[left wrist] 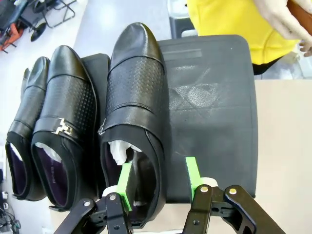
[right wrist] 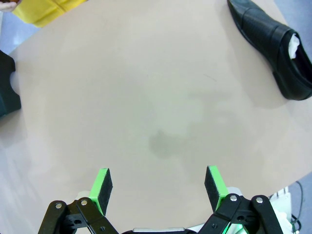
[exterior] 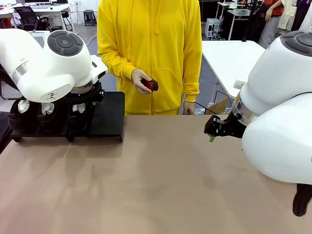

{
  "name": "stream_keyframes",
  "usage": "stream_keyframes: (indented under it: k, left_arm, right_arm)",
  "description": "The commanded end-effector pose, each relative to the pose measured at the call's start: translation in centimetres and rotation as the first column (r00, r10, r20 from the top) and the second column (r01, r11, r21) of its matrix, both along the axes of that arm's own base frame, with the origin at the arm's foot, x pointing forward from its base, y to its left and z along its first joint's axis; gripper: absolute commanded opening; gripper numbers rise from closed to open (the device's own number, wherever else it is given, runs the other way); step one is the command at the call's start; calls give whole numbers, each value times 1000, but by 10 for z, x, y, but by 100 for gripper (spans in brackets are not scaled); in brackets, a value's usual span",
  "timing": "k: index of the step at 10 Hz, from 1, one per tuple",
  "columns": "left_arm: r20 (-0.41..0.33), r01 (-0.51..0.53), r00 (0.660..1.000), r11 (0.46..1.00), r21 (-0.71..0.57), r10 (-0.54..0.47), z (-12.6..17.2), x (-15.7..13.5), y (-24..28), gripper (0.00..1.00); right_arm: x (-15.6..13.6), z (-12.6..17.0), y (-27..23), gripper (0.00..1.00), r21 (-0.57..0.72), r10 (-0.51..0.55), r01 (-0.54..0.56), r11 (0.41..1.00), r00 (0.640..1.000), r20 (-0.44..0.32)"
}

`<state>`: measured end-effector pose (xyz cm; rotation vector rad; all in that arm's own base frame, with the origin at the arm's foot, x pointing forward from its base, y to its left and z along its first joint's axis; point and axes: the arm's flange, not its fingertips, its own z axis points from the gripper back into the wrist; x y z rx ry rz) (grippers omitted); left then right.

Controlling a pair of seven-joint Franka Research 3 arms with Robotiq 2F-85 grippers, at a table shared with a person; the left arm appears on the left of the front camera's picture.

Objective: Organize the shoes by placing them on the stand.
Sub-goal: Pick up one Shoe and place it in the middle of the table.

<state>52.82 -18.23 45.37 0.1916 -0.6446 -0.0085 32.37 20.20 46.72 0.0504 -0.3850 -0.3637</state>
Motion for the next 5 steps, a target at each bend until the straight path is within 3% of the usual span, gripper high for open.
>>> stream_keyframes:
  k: [1,5]
  left_arm:
    - [4,-3,1000,1000,9,3,5,3,-1,55]
    - [4,-3,1000,1000,9,3,5,3,-1,55]
  right_arm:
    - [2,1,-1,100,1,9,-9,1000,1000,-2]
    - [2,1,-1,100,1,9,-9,1000,1000,-2]
